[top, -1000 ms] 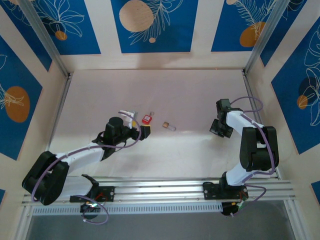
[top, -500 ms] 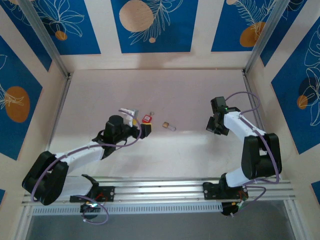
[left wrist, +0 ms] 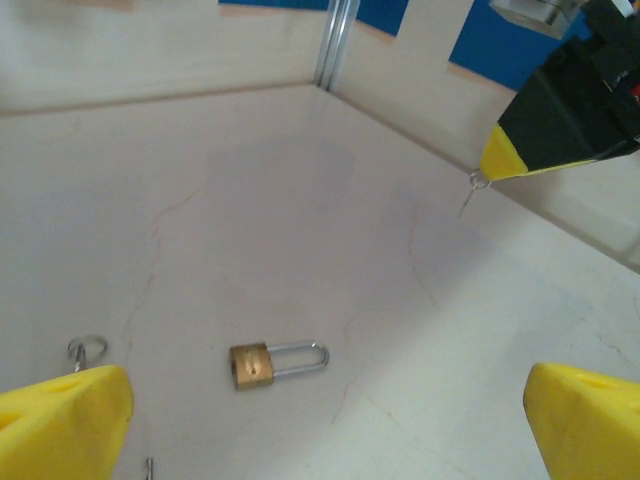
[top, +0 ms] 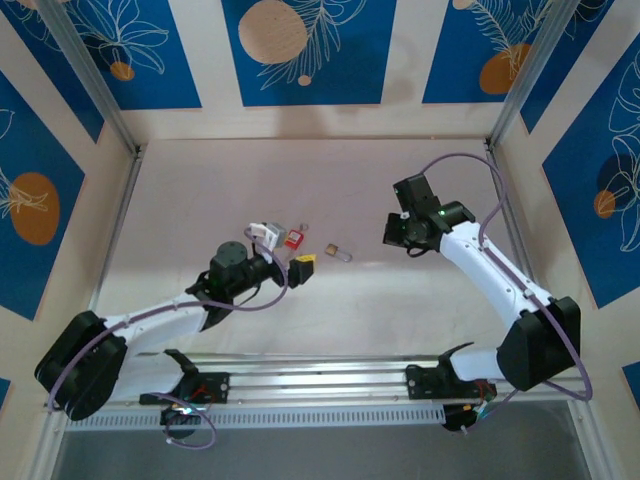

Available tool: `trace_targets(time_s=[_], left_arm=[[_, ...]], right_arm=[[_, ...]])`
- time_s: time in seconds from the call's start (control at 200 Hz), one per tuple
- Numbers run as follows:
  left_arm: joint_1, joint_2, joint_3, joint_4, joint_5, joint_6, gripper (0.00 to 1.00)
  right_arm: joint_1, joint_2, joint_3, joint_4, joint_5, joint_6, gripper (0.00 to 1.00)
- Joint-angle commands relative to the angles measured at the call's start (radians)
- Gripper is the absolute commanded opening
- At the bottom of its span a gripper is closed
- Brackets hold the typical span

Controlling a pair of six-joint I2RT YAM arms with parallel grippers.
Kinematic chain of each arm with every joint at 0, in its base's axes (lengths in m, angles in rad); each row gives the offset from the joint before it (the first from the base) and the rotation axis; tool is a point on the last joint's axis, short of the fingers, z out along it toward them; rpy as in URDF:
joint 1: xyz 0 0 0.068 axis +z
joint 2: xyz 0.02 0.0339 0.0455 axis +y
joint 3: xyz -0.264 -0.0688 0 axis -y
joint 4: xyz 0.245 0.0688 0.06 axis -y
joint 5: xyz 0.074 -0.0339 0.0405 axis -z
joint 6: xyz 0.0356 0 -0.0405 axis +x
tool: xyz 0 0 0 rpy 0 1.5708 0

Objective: Unlock with the key

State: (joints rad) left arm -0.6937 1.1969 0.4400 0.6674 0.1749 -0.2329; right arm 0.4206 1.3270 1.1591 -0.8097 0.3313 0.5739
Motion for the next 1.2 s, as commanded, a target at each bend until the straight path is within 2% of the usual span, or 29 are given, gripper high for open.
trace_targets(time_s=[0.0,0.08,0.205,0.375,0.59,0.7,0.895,1.005,1.12,1.195], left_arm=[[-0.017,0.009,0.001,0.122,-0.012,0.049,1.00],[-0.017,0.037,0.022,0.134,-0.006,0.064,1.00],[-0.017,0.091,0.022,0.252,-0.013,0.082,1.00],[-0.007,0.132,-0.029,0.465,-0.157,0.068,1.00],[0.002,0.092,0.073,0.225,-0.051,0.154,1.00],[-0.003,0.126,0.117,0.170,0.042,0.190,0.88],[-0.111,0.209,0.165,0.181,0.066,0.317,0.74],[-0.162,0.274,0.189,0.246,0.072,0.363,0.70],[-0.175,0.338,0.195,0.366,0.075,0.363,0.65],[-0.178,0.363,0.211,0.389,0.072,0.371,0.60]], right_arm=[[0.056,-0.025,0.064,-0.056,-0.028,0.016,0.00],[0.093,-0.027,0.095,-0.068,-0.024,0.018,0.00],[0.133,-0.042,0.126,-0.080,-0.033,0.024,0.00],[0.169,-0.062,0.145,-0.075,-0.041,0.027,0.00],[0.185,-0.077,0.143,-0.056,-0.070,0.021,0.00],[0.185,-0.079,0.137,-0.036,-0.082,0.022,0.00],[0.190,-0.078,0.140,-0.007,-0.127,0.041,0.00],[0.199,-0.088,0.139,0.000,-0.150,0.053,0.00],[0.212,-0.101,0.138,0.001,-0.162,0.062,0.00],[0.215,-0.112,0.134,0.001,-0.167,0.071,0.00]])
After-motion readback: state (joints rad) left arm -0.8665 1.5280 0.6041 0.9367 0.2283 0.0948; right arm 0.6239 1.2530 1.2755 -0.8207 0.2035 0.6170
